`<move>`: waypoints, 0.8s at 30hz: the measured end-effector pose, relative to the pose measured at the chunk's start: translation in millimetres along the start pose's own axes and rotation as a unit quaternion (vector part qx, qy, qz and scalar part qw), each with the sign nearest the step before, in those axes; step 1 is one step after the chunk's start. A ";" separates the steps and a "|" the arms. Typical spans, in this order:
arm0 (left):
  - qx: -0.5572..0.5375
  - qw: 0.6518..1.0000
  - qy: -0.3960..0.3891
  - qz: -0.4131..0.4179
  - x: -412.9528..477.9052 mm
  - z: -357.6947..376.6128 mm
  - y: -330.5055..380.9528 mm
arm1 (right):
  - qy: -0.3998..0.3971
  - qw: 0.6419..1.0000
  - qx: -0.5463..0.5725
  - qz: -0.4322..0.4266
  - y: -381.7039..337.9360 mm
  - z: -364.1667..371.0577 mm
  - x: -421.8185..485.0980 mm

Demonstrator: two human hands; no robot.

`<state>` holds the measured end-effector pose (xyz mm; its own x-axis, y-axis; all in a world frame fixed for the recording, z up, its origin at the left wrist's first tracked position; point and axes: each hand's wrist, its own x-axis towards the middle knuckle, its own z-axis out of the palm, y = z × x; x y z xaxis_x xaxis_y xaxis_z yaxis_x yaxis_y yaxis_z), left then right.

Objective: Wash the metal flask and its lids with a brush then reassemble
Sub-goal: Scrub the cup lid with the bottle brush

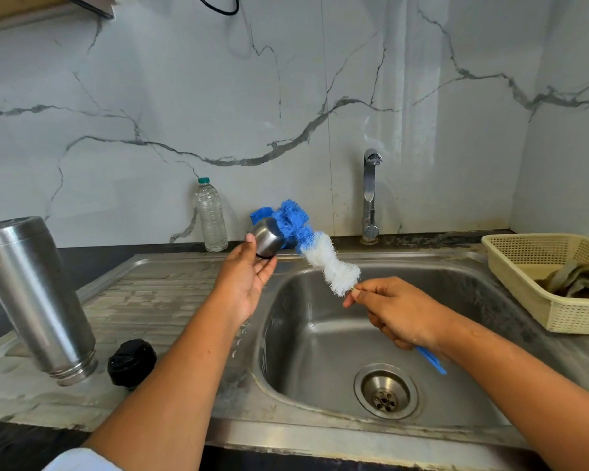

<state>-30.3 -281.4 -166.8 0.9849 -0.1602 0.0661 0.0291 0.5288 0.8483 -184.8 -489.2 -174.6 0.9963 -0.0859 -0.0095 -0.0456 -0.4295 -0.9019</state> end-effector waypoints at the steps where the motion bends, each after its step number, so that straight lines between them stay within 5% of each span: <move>1: 0.022 1.000 -0.015 -0.011 -1.1 1.4 -1.9 | 0.010 1.000 0.002 0.000 0.3 -0.3 0.9; 7: 0.032 0.999 0.020 0.008 6.2 -3.1 -0.6 | 0.007 0.999 -0.032 -0.001 -0.6 -4.9 -0.1; 12: 0.140 0.989 -0.037 -0.015 0.4 -1.5 -9.0 | 0.026 0.999 -0.039 -0.011 -1.7 -4.1 0.1; 17: 0.152 0.987 0.038 0.044 5.0 -3.1 -8.4 | 0.014 0.998 -0.057 -0.031 -4.0 -0.2 -1.5; 21: 0.181 0.983 0.001 0.024 -0.2 1.1 -14.0 | 0.040 0.994 -0.092 -0.043 -3.6 0.1 0.8; 24: 0.122 0.990 0.058 0.038 1.9 2.1 -6.8 | 0.045 0.993 -0.099 -0.045 -1.1 -3.8 1.4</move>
<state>-29.0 -287.1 -171.4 0.9961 -0.0228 0.0852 -0.0736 0.3169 0.9456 -183.7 -492.3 -171.9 0.9867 -0.1161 0.1139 0.0205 -0.6060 -0.7952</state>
